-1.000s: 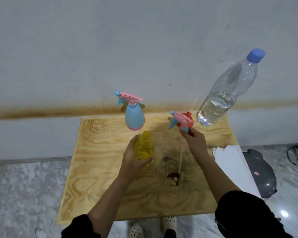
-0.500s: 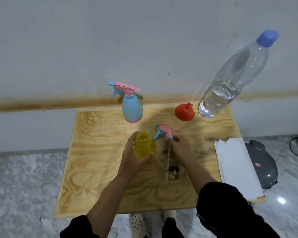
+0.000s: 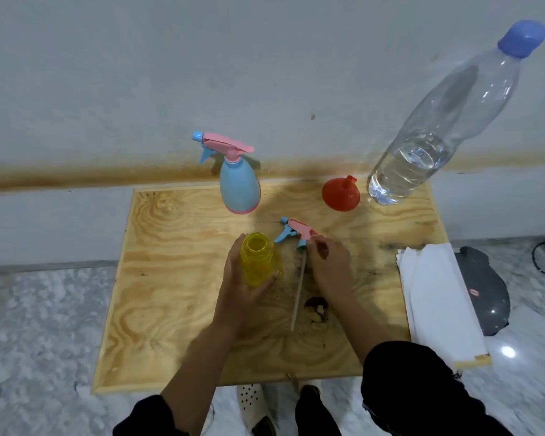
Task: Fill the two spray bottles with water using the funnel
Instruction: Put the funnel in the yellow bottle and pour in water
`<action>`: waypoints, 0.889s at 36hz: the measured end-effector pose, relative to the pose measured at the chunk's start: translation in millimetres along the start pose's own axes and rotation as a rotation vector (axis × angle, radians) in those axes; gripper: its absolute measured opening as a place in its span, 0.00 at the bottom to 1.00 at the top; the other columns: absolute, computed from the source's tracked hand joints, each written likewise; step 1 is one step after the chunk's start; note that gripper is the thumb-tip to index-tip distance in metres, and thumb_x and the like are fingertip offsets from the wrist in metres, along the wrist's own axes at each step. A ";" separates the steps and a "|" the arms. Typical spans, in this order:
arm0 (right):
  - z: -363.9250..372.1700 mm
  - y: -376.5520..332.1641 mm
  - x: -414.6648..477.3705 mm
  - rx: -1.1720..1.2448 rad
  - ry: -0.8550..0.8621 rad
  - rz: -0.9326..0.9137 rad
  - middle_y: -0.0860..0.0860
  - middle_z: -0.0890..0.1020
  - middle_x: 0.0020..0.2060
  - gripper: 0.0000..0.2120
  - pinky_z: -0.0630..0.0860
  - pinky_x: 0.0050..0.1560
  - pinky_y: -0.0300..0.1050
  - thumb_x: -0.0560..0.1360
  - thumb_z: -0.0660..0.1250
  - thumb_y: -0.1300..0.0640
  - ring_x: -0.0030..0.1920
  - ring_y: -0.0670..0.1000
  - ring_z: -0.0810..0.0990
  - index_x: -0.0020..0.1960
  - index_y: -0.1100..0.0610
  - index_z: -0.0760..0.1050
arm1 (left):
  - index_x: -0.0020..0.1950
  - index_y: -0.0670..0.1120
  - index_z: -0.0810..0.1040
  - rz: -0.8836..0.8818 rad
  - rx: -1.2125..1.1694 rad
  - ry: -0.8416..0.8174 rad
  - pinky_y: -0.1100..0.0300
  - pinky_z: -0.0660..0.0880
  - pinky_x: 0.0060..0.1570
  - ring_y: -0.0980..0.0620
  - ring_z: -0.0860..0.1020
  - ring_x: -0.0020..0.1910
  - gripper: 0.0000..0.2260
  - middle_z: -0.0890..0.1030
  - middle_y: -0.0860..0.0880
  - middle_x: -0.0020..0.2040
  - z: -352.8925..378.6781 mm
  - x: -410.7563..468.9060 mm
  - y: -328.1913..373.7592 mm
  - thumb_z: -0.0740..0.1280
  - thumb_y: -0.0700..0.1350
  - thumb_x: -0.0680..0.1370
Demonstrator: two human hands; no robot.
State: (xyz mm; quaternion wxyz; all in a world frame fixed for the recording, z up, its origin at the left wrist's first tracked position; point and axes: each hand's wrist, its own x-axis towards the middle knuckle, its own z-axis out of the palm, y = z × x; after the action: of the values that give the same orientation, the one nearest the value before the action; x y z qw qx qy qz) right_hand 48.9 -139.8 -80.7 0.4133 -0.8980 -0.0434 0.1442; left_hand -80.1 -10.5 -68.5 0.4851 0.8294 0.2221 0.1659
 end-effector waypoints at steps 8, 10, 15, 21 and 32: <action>-26.1 -7.8 63.2 0.158 0.218 0.067 0.55 0.73 0.60 0.24 0.69 0.61 0.47 0.71 0.70 0.55 0.61 0.54 0.71 0.65 0.58 0.68 | 0.70 0.72 0.47 0.038 -0.006 0.054 0.47 0.69 0.65 0.50 0.65 0.69 0.37 0.63 0.53 0.70 7.3 -0.2 -8.4 0.67 0.67 0.68; -31.0 -11.6 83.7 0.143 0.194 0.032 0.55 0.72 0.61 0.29 0.69 0.63 0.49 0.68 0.72 0.56 0.62 0.54 0.70 0.66 0.58 0.67 | 0.70 0.70 0.48 0.050 -0.009 0.072 0.48 0.68 0.65 0.50 0.65 0.69 0.36 0.63 0.51 0.69 9.6 -0.2 -10.6 0.64 0.70 0.69; -43.5 -21.9 116.2 -0.015 0.104 -0.192 0.55 0.66 0.66 0.36 0.68 0.59 0.45 0.65 0.73 0.61 0.65 0.55 0.66 0.69 0.56 0.62 | 0.71 0.70 0.50 0.058 -0.047 0.103 0.45 0.69 0.65 0.50 0.66 0.69 0.35 0.65 0.53 0.69 13.5 -0.2 -12.6 0.66 0.69 0.69; -53.0 -30.3 141.8 -0.408 -0.126 -0.231 0.56 0.72 0.59 0.33 0.74 0.52 0.52 0.63 0.74 0.59 0.60 0.60 0.72 0.66 0.55 0.67 | 0.71 0.70 0.49 0.077 -0.037 0.117 0.49 0.69 0.64 0.53 0.66 0.68 0.35 0.64 0.57 0.68 13.5 0.5 -12.2 0.65 0.68 0.70; -58.8 -13.3 108.0 -0.052 0.096 -0.241 0.54 0.79 0.51 0.25 0.75 0.50 0.51 0.61 0.78 0.56 0.52 0.55 0.77 0.55 0.58 0.73 | 0.72 0.67 0.50 0.051 -0.019 0.123 0.51 0.68 0.64 0.55 0.65 0.67 0.36 0.64 0.54 0.68 14.1 0.9 -10.6 0.65 0.68 0.70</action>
State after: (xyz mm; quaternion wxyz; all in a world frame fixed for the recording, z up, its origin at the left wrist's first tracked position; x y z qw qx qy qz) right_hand 169.8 -152.7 -58.5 0.4060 -0.9025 -0.1350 0.0489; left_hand -74.6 -15.8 -84.4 0.4738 0.8184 0.2289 0.2311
